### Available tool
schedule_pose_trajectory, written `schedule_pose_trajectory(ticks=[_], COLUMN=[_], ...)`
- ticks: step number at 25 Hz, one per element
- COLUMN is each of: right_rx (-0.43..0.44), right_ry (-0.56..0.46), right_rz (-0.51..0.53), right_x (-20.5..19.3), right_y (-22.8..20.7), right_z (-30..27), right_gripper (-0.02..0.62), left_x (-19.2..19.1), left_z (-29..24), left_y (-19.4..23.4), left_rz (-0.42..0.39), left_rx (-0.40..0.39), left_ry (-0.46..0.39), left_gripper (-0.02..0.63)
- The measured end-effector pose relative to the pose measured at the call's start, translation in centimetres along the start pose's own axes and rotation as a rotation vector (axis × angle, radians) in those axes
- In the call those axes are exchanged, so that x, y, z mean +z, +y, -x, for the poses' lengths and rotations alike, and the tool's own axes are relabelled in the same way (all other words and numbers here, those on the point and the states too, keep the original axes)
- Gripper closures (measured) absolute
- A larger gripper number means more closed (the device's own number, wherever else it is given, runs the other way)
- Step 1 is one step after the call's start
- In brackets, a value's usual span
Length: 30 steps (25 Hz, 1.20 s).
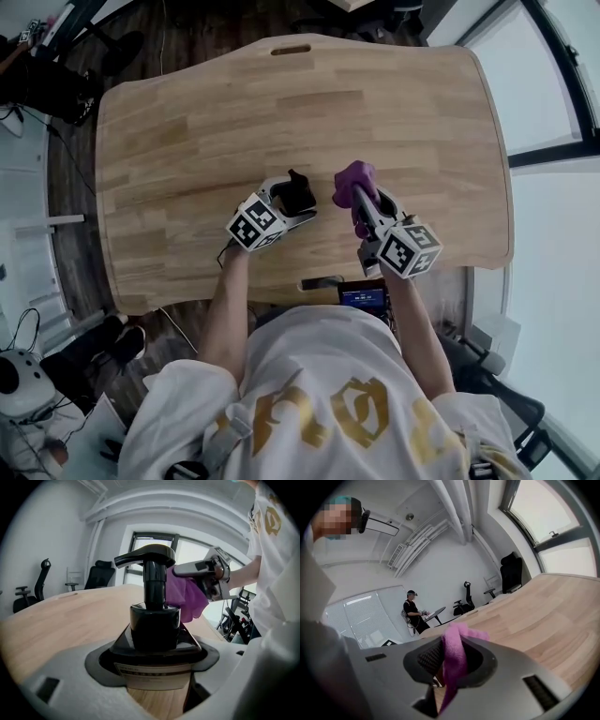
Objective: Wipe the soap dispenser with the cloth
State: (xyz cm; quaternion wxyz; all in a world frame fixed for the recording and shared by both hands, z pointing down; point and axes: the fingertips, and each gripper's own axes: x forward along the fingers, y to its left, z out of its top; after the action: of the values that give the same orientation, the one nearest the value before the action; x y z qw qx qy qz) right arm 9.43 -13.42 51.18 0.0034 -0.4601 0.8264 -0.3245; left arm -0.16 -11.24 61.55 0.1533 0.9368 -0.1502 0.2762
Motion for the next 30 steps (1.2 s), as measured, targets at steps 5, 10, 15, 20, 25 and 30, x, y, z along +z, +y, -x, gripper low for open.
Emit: schedule_pose_trajectory(ticks=[5, 10, 15, 20, 25, 30], right_rx=[-0.001, -0.002, 0.025, 0.054, 0.060, 0.061], right_ry=[0.014, 0.013, -0.013, -0.044, -0.044, -0.064], right_rz=[-0.013, -0.038, -0.073, -0.114, -0.109, -0.114], right_x=[-0.5, -0.7, -0.5, -0.2, 0.0, 0.4], right_y=[-0.2, -0.8, -0.5, -0.1, 0.5, 1.0], right_z=[-0.1, 0.0, 0.3, 0.5, 0.5, 0.5], right_gripper=[0.541, 0.541, 0.541, 0.541, 0.541, 0.541], left_x=[-1.5, -1.2, -2.7, -3.4, -4.1, -3.8], left_z=[-1.0, -1.9, -2.3, -2.6, -2.8, -2.8], left_y=[-0.1, -0.2, 0.0, -0.1, -0.5, -0.5], left_rz=[-0.053, -0.083, -0.172, -0.219, -0.202, -0.171], left_rx=[-0.014, -0.037, -0.037, -0.050, -0.058, -0.052], left_ry=[0.077, 0.067, 0.181, 0.264, 0.281, 0.265], left_gripper=[0.245, 0.245, 0.245, 0.245, 0.244, 0.242])
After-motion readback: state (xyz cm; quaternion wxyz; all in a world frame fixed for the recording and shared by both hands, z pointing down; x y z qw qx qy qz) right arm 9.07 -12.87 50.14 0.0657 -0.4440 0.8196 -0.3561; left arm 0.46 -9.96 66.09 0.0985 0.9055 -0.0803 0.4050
